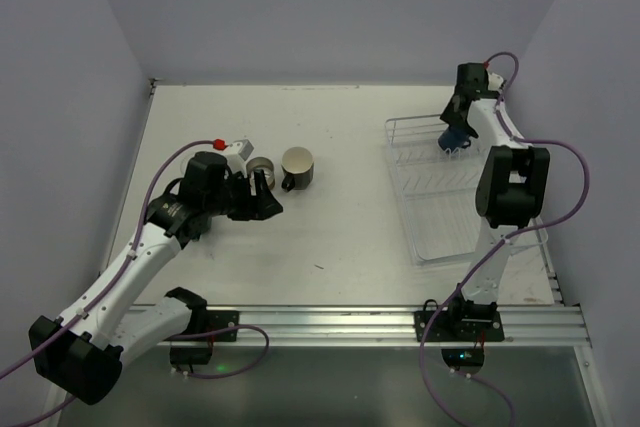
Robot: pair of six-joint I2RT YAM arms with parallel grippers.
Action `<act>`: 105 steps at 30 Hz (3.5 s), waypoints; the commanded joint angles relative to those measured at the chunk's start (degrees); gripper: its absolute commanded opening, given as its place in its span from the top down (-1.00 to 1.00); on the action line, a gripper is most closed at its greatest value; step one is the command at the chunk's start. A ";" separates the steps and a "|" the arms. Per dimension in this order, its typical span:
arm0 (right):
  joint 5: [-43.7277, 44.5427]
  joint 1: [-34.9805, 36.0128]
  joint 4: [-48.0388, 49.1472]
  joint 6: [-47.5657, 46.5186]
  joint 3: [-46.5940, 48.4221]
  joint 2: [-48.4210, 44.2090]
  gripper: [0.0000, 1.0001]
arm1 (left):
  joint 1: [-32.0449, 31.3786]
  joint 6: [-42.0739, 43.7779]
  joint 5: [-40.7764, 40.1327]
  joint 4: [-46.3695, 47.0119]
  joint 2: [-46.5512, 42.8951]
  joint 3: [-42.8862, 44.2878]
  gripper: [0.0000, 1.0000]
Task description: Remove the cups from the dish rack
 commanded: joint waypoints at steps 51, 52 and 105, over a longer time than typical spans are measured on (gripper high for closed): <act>5.62 5.73 4.15 -8.69 3.94 -5.29 1.00 | -1.02 -1.18 2.23 5.25 1.22 -1.91 -0.35; 5.62 5.73 4.15 -8.78 4.11 -5.38 1.00 | -1.02 -1.10 2.23 5.25 1.40 -1.99 -0.35; -19.58 15.05 -10.70 4.58 -9.68 -40.71 1.00 | -12.88 -49.61 13.75 111.49 35.74 -6.75 -0.29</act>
